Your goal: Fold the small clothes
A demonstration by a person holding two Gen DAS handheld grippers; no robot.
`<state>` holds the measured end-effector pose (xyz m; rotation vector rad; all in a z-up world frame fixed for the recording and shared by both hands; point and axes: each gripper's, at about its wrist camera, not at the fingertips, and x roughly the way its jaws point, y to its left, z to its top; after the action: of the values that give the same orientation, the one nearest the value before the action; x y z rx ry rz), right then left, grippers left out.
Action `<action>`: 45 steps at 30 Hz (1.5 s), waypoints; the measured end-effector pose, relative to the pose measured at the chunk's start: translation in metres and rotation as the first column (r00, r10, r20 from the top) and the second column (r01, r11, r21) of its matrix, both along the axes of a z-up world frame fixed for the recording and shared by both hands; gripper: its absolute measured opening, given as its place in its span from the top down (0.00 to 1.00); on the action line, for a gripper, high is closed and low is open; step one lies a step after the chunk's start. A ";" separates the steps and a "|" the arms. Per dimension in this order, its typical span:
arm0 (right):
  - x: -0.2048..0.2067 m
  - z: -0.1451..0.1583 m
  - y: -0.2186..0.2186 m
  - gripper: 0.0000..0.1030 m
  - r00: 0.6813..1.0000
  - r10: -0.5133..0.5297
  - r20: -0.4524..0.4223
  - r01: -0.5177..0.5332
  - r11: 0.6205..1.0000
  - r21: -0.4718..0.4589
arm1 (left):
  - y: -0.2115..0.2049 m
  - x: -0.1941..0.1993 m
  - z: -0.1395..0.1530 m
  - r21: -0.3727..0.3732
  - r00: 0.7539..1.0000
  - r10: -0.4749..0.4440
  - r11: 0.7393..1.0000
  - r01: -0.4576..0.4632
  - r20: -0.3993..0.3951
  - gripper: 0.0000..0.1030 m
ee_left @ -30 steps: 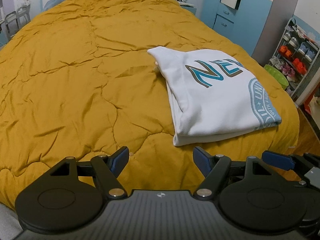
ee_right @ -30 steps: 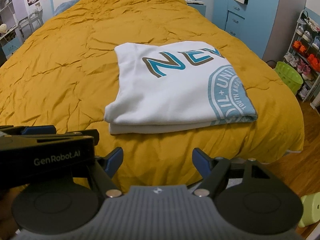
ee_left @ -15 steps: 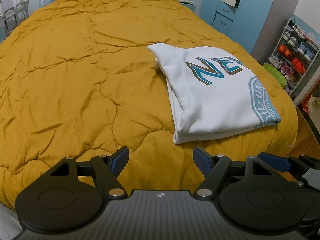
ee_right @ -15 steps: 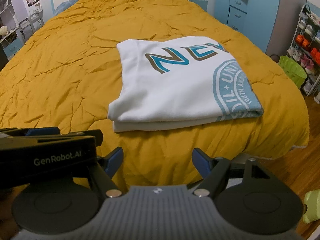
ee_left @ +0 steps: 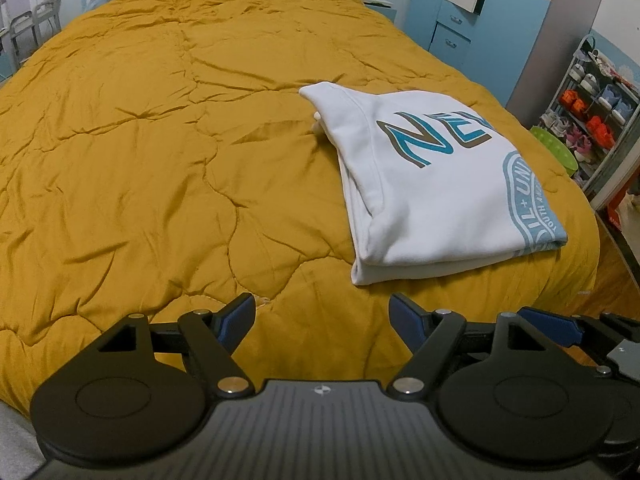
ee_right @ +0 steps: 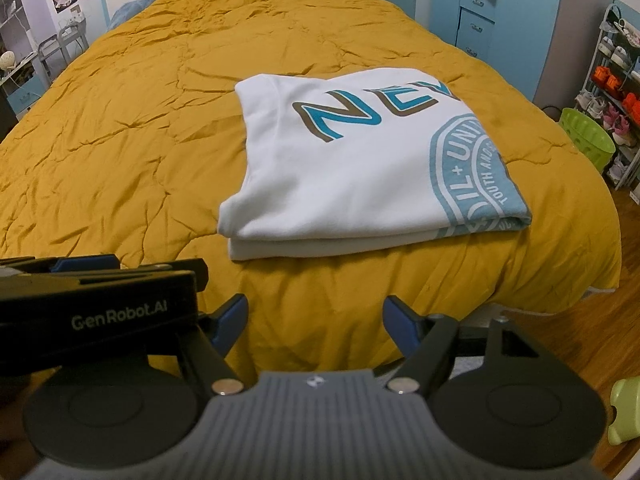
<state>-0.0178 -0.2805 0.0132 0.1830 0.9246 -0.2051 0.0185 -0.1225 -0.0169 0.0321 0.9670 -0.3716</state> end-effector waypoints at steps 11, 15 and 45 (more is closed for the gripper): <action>0.000 -0.001 0.002 0.32 1.000 0.005 -0.003 -0.005 1.000 0.009 | 0.001 0.001 -0.003 0.010 1.000 -0.003 1.000 0.003 -0.003 0.14; 0.000 -0.001 0.002 0.32 1.000 0.007 -0.004 -0.007 1.000 0.007 | 0.001 0.001 -0.002 0.009 1.000 -0.008 1.000 0.008 -0.008 0.14; -0.003 -0.001 0.006 0.32 1.000 0.013 0.000 -0.013 1.000 0.023 | 0.005 -0.003 -0.001 0.008 1.000 -0.021 1.000 0.021 -0.008 0.14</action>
<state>-0.0210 -0.2748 0.0118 0.1987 0.9286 -0.1825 0.0152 -0.1175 -0.0175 0.0482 0.9763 -0.3876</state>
